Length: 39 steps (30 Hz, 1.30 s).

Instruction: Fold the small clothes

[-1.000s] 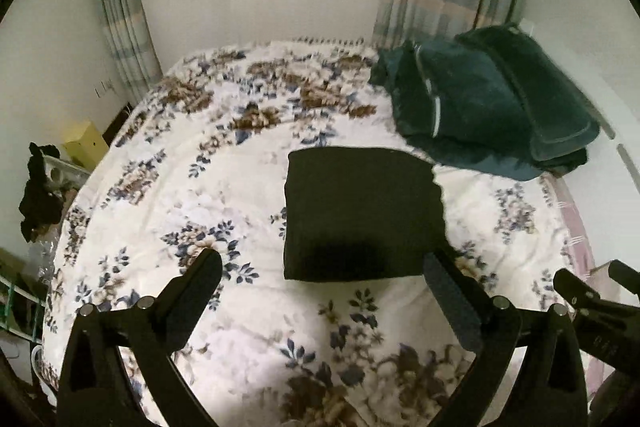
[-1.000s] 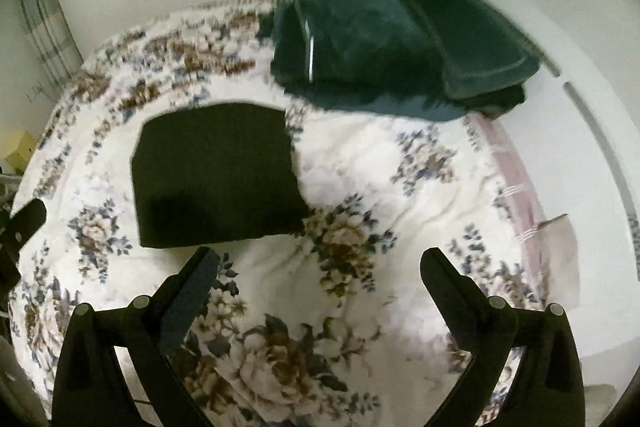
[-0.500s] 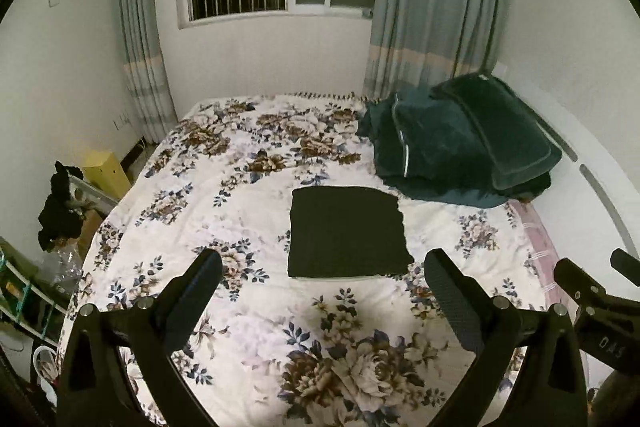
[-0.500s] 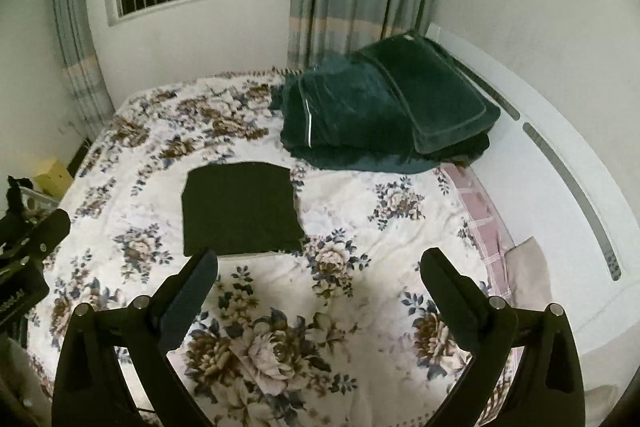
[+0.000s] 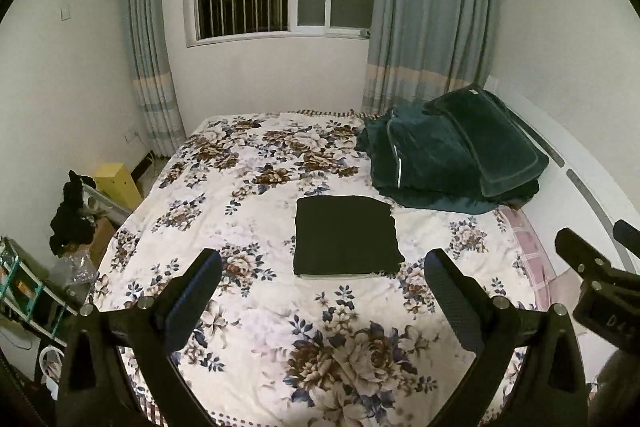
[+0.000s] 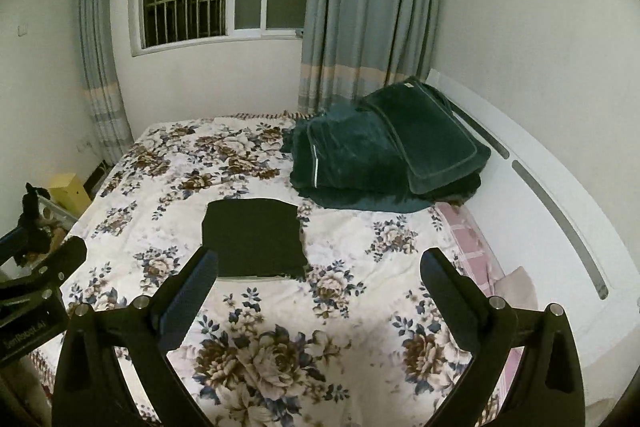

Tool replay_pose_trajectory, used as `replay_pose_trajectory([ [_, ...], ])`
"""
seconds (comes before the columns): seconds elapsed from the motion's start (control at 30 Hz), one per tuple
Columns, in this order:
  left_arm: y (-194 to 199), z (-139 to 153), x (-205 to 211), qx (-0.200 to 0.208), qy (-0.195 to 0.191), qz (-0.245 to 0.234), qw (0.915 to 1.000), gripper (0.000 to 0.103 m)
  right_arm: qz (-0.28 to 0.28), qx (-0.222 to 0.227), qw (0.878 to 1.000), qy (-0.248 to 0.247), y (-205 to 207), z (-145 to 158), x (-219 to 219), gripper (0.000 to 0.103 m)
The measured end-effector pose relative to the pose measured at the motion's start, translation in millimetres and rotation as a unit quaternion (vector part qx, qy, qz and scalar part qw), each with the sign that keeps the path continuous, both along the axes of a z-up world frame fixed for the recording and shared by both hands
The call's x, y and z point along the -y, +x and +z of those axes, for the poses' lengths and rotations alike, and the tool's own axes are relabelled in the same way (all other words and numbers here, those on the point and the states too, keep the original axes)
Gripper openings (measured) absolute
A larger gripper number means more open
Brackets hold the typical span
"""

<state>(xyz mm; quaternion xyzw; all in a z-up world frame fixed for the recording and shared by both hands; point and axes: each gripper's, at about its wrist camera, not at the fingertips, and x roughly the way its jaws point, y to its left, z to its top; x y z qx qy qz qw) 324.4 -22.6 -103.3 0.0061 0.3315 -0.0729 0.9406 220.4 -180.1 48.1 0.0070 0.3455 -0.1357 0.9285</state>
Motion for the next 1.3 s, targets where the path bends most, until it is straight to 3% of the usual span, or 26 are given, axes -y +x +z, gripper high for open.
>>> replay_pose_trajectory([
  [1.3, -32, 24, 5, 0.029, 0.011, 0.011, 0.9995, 0.103, 0.025, 0.007, 0.999, 0.025, -10, 9, 3, 0.103],
])
